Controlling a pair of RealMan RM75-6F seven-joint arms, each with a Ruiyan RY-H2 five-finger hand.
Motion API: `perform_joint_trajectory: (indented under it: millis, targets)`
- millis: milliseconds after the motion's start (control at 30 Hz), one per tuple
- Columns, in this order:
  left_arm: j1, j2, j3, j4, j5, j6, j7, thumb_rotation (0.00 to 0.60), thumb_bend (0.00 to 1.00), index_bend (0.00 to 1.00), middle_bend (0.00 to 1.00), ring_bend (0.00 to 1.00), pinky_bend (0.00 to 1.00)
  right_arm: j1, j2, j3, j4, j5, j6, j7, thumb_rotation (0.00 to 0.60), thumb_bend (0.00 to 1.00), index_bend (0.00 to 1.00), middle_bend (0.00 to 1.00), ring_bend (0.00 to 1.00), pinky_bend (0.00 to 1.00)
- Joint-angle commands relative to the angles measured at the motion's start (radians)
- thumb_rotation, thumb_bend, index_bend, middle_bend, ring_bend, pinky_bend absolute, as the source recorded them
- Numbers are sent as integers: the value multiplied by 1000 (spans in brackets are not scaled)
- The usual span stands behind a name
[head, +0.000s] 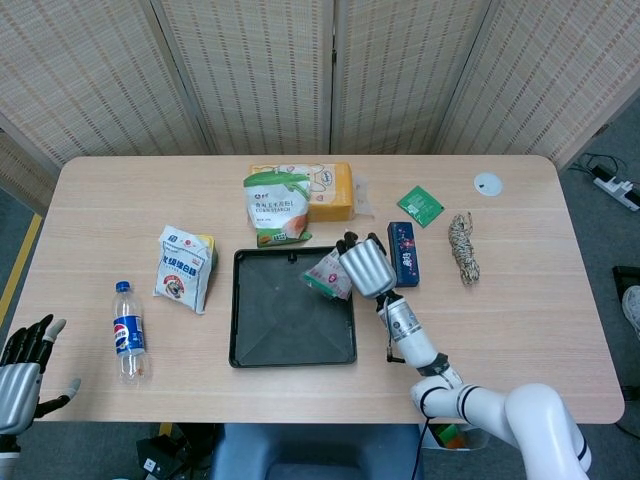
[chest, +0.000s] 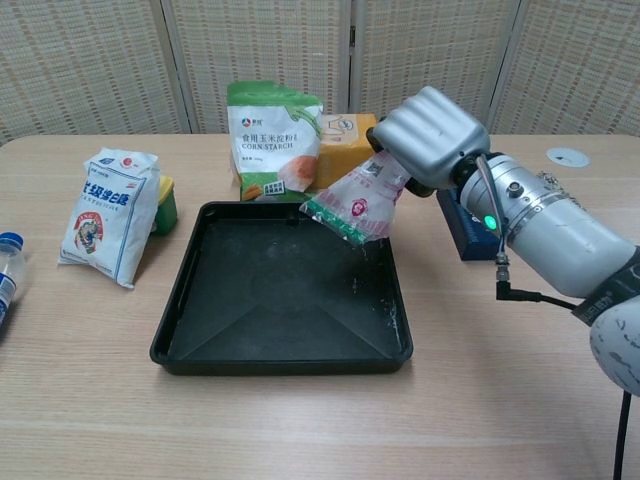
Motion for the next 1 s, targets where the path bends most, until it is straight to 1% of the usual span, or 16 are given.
perform_joint_trajectory:
  millis: [33, 167, 300, 400, 433, 533, 667, 800, 900, 1000]
  targets:
    - [0, 0, 0, 1, -1, -1, 2, 600, 324, 0, 4, 24, 0, -4, -8, 5, 2, 2, -2, 14, 600, 353, 810, 635, 902, 717]
    - [1, 0, -1, 2, -3, 1, -2, 600, 324, 0, 4, 24, 0, -8, -9, 8, 5, 1, -10, 21, 600, 353, 811, 635, 902, 717]
    - [2, -1, 0, 4, -2, 0, -2, 600, 324, 0, 5, 24, 0, -27, -6, 39, -40, 50, -45, 88, 600, 353, 811, 635, 906, 718]
    - [2, 1, -1, 4, -2, 1, -2, 600, 325, 0, 4, 24, 0, -52, 10, 85, -111, 125, -96, 193, 600, 353, 813, 637, 914, 721]
    - [2, 1, -1, 5, -3, 2, -2, 600, 325, 0, 4, 24, 0, -59, 19, 93, -127, 137, -108, 223, 600, 353, 814, 639, 922, 723]
    - [2, 3, -2, 3, -2, 2, -1, 600, 324, 0, 4, 24, 0, -80, 45, 107, -162, 174, -147, 309, 600, 353, 818, 642, 943, 725]
    - [-1, 3, -2, -2, 3, 3, 3, 600, 324, 0, 4, 24, 0, -112, 81, 130, -219, 234, -204, 421, 600, 353, 817, 642, 939, 725]
    - [-3, 3, -2, -8, 5, 1, 9, 600, 324, 0, 5, 24, 0, -143, 124, 146, -262, 269, -248, 540, 600, 353, 817, 642, 939, 725]
    - [-5, 6, -3, -15, 9, 3, 14, 600, 324, 0, 4, 24, 0, -167, 167, 154, -300, 290, -318, 677, 600, 353, 818, 643, 939, 725]
    - [-6, 8, -3, -23, 13, 5, 20, 600, 324, 0, 5, 24, 0, -185, 203, 153, -318, 283, -393, 817, 600, 353, 817, 643, 934, 725]
